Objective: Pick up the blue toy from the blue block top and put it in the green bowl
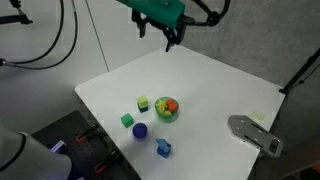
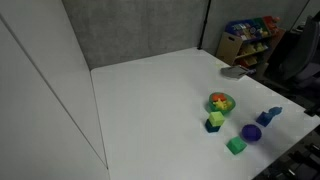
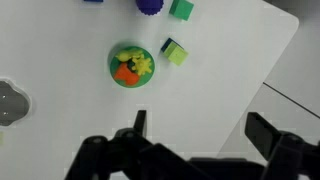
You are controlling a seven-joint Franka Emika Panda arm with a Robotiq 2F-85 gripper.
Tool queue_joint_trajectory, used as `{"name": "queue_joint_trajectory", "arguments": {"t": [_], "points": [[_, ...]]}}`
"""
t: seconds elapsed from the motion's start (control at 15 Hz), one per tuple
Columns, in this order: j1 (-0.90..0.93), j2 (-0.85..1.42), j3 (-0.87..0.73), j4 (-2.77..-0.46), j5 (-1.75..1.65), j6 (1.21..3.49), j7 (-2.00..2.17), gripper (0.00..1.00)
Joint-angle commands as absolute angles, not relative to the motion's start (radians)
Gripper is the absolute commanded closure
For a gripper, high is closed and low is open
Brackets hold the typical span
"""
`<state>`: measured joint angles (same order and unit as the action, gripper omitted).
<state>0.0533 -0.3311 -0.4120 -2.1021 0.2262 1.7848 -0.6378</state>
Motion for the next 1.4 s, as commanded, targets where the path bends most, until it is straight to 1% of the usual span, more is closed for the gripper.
{"name": "queue_joint_trajectory", "arguments": {"t": [0.0, 0.27, 0.67, 0.93, 1.33], "points": [[-0.003, -0.322, -0.365, -2.099, 0.244, 1.779, -0.653, 0.0], [-0.003, -0.324, -0.365, -2.098, 0.244, 1.779, -0.653, 0.0], [-0.028, -0.287, -0.277, -2.072, 0.23, 1.805, -0.578, 0.0], [-0.033, -0.228, -0.234, -2.062, 0.218, 1.868, -0.499, 0.0], [-0.068, -0.098, -0.208, -2.066, 0.2, 2.02, -0.374, 0.0]]}}
